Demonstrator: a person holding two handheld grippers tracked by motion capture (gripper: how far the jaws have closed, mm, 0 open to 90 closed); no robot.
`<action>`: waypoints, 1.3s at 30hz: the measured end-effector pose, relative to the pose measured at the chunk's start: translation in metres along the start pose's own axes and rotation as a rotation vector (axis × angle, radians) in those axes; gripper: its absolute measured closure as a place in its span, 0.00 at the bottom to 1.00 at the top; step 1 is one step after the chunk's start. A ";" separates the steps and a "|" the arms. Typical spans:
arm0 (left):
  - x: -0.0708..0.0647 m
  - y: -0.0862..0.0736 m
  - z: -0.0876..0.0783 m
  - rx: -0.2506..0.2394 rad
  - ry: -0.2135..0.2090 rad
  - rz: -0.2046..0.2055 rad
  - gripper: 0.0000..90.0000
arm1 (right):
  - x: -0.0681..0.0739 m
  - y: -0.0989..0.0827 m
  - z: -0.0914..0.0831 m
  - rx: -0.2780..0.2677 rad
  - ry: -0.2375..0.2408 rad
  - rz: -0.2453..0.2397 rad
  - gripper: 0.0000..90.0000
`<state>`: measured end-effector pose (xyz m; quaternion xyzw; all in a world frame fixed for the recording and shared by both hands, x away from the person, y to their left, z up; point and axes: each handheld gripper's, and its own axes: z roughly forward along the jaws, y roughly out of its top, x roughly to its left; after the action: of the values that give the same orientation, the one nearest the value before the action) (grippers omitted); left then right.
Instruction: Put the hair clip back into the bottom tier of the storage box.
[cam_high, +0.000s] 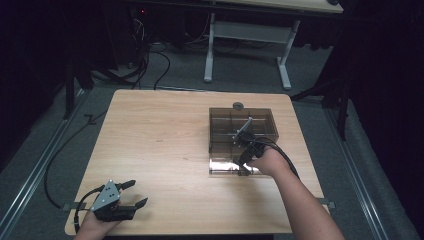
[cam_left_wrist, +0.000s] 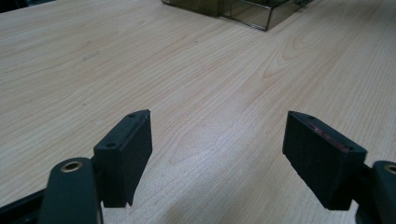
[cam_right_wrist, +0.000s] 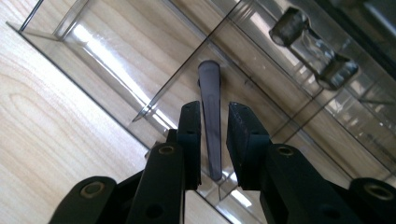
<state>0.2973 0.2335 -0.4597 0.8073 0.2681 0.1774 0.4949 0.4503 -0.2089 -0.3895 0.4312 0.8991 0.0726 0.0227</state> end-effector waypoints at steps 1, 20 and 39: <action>0.000 0.000 0.000 0.001 0.000 0.001 0.27 | 0.001 -0.002 -0.002 -0.001 -0.001 0.001 0.84; 0.000 0.000 0.000 -0.003 0.003 -0.003 0.27 | 0.013 -0.037 -0.024 -0.101 0.011 0.048 0.85; 0.000 0.000 0.000 -0.001 0.012 -0.007 0.27 | 0.038 -0.110 -0.002 -0.477 -0.051 0.091 0.76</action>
<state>0.2973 0.2338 -0.4596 0.8050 0.2737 0.1806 0.4944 0.3414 -0.2474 -0.4034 0.4555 0.8352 0.2730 0.1430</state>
